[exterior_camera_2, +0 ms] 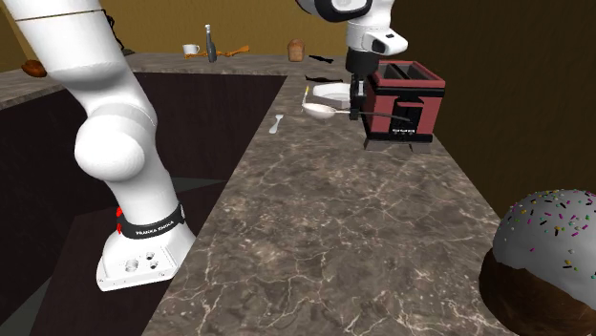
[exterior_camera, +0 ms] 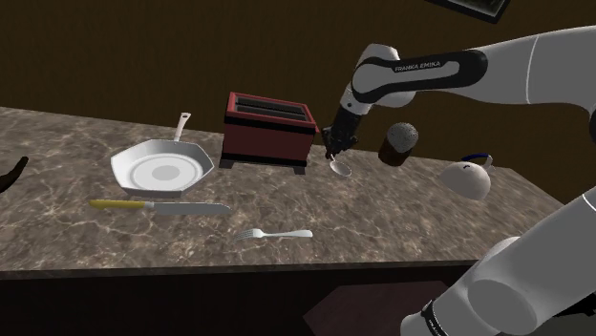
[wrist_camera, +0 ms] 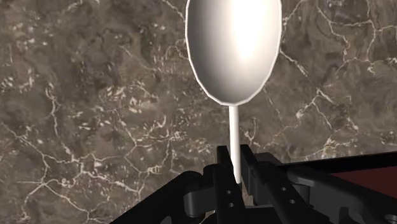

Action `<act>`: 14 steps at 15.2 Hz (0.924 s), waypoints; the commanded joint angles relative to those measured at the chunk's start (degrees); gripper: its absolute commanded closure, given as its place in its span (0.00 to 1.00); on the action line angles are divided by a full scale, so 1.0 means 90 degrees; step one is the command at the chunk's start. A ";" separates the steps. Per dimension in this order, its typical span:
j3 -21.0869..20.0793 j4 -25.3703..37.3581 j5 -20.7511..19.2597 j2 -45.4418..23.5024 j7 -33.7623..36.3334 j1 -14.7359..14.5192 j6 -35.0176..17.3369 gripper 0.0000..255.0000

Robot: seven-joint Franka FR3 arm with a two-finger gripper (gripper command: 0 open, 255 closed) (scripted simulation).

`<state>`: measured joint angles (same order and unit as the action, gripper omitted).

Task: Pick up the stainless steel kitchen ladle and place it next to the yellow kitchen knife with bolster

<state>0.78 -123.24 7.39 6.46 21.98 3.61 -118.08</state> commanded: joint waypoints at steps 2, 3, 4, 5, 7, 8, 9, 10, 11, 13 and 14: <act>-0.0263 -0.0011 0.0022 0.0015 0.0471 -0.0212 -0.0052 1.00; -0.0352 0.0002 0.0027 0.0000 0.0627 -0.0283 -0.0072 1.00; -0.0440 0.0023 0.0031 -0.0022 0.0783 -0.0355 -0.0090 1.00; -0.0528 0.0051 0.0034 -0.0049 0.0940 -0.0427 -0.0108 1.00; -0.0702 0.0128 0.0032 -0.0122 0.1256 -0.0569 -0.0139 1.00; -0.0790 0.0178 0.0028 -0.0168 0.1414 -0.0638 -0.0153 1.00; -0.0875 0.0234 0.0020 -0.0220 0.1573 -0.0709 -0.0166 1.00; -0.0958 0.0298 0.0010 -0.0279 0.1733 -0.0780 -0.0177 1.00; -0.1041 0.0370 -0.0004 -0.0343 0.1893 -0.0850 -0.0187 1.00; -0.1203 0.0534 -0.0044 -0.0489 0.2215 -0.0991 -0.0201 1.00; -0.1282 0.0627 -0.0069 -0.0571 0.2377 -0.1062 -0.0205 1.00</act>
<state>-9.97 -118.60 6.99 2.25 41.89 -5.27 -119.78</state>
